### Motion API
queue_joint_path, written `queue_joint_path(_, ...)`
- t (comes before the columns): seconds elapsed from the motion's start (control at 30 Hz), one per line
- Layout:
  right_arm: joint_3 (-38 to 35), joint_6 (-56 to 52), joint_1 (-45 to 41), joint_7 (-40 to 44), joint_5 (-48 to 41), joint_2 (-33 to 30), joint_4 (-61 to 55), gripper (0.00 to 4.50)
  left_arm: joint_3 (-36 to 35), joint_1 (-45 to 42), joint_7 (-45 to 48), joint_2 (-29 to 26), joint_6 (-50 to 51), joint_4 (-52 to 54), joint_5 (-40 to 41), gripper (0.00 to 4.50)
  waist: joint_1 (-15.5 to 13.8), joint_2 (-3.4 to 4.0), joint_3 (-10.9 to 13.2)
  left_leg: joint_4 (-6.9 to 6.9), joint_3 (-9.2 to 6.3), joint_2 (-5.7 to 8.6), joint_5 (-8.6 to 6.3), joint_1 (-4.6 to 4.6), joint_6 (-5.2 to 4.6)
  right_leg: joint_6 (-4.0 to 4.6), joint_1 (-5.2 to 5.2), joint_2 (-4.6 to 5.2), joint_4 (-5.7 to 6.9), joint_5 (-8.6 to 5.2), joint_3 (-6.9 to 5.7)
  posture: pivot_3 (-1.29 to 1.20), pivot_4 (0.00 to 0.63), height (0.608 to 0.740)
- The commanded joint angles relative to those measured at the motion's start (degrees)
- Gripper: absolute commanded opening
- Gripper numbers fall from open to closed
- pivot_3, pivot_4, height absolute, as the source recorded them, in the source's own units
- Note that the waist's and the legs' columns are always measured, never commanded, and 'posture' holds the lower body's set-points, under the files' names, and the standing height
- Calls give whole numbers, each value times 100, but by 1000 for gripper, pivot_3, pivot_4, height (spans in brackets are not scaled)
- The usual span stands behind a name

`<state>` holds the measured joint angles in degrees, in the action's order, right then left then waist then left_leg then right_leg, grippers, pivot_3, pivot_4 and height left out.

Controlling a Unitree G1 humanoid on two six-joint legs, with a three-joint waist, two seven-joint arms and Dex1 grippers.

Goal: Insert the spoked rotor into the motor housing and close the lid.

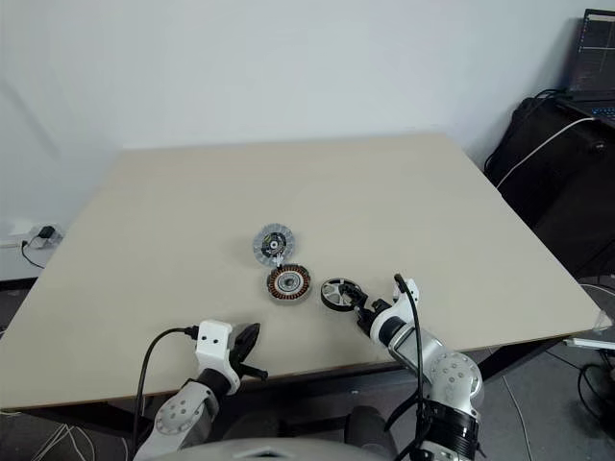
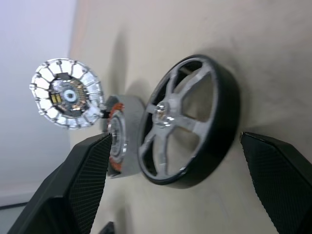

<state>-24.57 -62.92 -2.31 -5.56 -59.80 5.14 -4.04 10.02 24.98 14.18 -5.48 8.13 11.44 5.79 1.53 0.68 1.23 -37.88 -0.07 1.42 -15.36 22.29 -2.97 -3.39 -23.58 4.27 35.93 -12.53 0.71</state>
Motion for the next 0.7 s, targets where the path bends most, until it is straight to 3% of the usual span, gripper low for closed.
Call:
queue_joint_path(0.03,204,237,-235,-63,-207,589,108,3591,-11,-103,50,2,-130,57,47,0,-1,0,0,0,0,0,0,1,-1,0,-1,0,0,0,-1,0,0,740)
queue_joint_path(0.37,437,405,-185,-184,-385,407,147,415,-20,-118,43,28,-184,-38,35,0,-16,2,-3,0,0,1,5,19,-11,1,-14,0,-1,2,-1,0,0,740)
queue_joint_path(0.7,576,617,-398,-281,-1222,520,-252,409,-10,-84,47,50,-249,-87,24,0,-13,5,-1,-2,-1,0,5,23,-12,0,-16,2,-2,2,-2,0,0,740)
